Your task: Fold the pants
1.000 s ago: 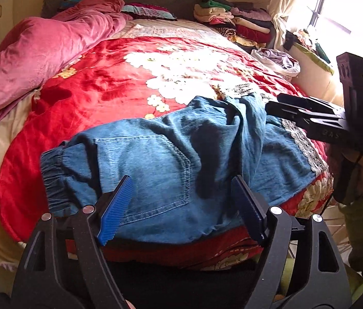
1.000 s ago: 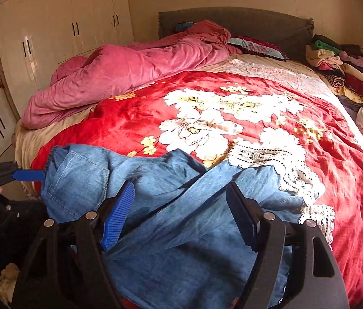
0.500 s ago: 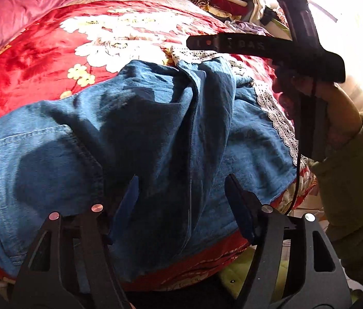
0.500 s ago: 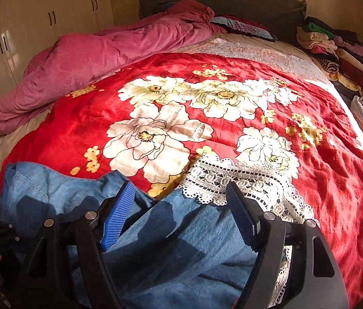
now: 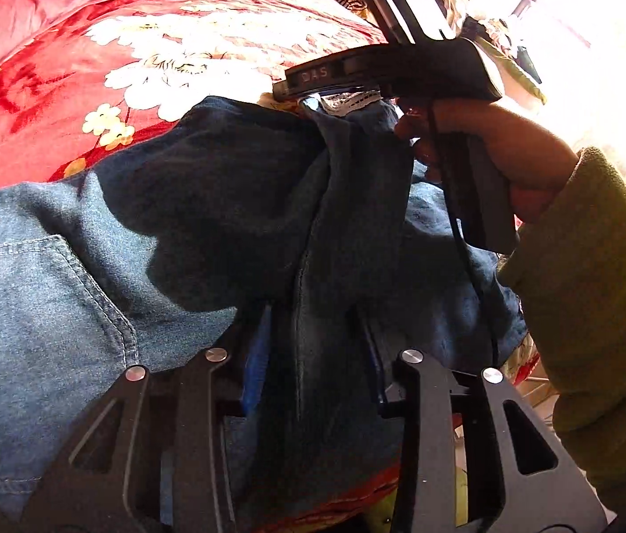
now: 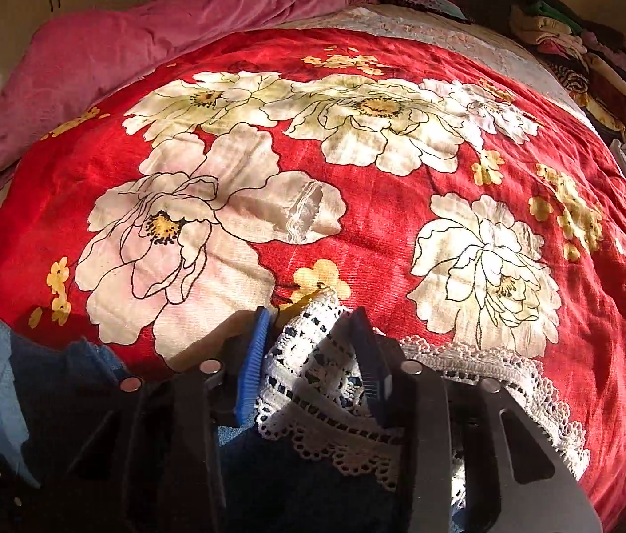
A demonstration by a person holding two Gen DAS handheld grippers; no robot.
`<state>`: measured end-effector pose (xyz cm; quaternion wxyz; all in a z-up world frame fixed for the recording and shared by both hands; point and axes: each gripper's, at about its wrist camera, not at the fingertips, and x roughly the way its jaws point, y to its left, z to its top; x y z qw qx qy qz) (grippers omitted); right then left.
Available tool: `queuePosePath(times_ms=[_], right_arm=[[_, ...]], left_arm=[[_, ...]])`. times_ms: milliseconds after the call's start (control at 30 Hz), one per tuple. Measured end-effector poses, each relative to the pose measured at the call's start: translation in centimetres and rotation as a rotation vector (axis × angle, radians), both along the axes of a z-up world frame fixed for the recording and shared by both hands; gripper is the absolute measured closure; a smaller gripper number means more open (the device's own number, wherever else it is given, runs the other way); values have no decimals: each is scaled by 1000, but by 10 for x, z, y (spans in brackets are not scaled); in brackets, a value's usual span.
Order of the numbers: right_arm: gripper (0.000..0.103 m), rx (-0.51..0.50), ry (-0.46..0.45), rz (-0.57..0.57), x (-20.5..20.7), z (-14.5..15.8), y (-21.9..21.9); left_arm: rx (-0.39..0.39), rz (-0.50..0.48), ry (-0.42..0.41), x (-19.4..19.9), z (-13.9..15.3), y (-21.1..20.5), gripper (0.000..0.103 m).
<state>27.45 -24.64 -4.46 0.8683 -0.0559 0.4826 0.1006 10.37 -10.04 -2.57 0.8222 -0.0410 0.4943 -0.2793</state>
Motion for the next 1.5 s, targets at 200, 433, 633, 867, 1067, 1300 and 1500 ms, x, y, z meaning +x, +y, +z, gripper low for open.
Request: queuePosePath(times_ms=[200, 433, 633, 867, 1067, 1300, 1500], right_arm=[[93, 104, -80, -11, -32, 31, -25], [94, 239, -186, -101, -90, 69, -75], [94, 292, -243, -185, -144, 87, -108], [94, 336, -231, -263, -211, 89, -138], [94, 350, -207, -329, -250, 83, -155], [94, 375, -185, -362, -256, 73, -166], [94, 394, -158, -352, -270, 72, -170]], left_arm=[[-26, -18, -10, -8, 5, 8, 77], [-26, -30, -37, -14, 9, 7, 72], [39, -23, -84, -4, 5, 3, 102], [47, -111, -155, -24, 21, 3, 102], [103, -177, -174, -39, 10, -10, 94], [152, -215, -165, -40, -4, -24, 103], [119, -267, -209, -58, 29, -8, 103]])
